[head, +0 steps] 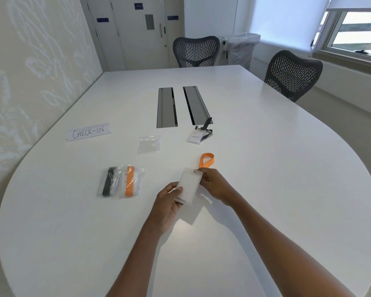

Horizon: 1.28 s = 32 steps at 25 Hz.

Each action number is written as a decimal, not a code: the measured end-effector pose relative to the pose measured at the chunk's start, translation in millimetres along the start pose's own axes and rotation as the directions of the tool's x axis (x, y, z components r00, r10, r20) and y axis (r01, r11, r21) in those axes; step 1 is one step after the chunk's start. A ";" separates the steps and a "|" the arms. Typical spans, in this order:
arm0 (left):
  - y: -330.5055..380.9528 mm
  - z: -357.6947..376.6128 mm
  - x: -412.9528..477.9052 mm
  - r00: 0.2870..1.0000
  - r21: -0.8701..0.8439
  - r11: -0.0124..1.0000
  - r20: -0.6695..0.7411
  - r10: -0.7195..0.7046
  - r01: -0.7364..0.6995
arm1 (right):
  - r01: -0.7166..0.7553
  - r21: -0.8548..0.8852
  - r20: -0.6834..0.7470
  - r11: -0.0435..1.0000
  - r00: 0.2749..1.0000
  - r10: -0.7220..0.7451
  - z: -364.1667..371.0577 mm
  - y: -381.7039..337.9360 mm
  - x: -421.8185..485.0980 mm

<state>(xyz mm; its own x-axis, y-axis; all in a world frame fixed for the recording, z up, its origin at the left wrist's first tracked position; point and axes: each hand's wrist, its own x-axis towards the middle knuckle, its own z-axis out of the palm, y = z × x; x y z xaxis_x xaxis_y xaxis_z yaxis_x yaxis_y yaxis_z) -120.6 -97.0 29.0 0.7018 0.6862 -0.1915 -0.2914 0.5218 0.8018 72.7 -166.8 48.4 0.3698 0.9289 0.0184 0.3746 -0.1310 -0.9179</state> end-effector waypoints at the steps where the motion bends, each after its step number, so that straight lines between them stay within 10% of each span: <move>1: 0.9 -1.5 -3.6 1.000 0.017 1.000 0.019 -0.024 0.024 | 0.001 -0.012 -0.027 1.000 1.000 -0.001 1.4 0.4 0.0; 10: 22.0 16.0 -24.8 0.996 0.102 0.990 0.004 -0.094 0.093 | 0.172 -0.118 -0.183 0.978 0.964 -0.192 9.1 -20.3 2.6; 32: 56.7 52.6 -3.8 0.871 0.266 0.947 -0.403 0.282 -0.183 | -0.065 0.300 -0.143 0.952 0.983 0.113 75.5 -58.6 -70.1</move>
<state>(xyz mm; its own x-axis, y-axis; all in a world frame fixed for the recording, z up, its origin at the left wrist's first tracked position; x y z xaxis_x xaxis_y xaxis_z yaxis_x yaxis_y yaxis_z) -105.6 -96.6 105.0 0.2667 0.9488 -0.1691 -0.2318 0.2335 0.9443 -39.4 -198.1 71.0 0.5270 0.8494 -0.0288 0.0768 -0.0814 -0.9937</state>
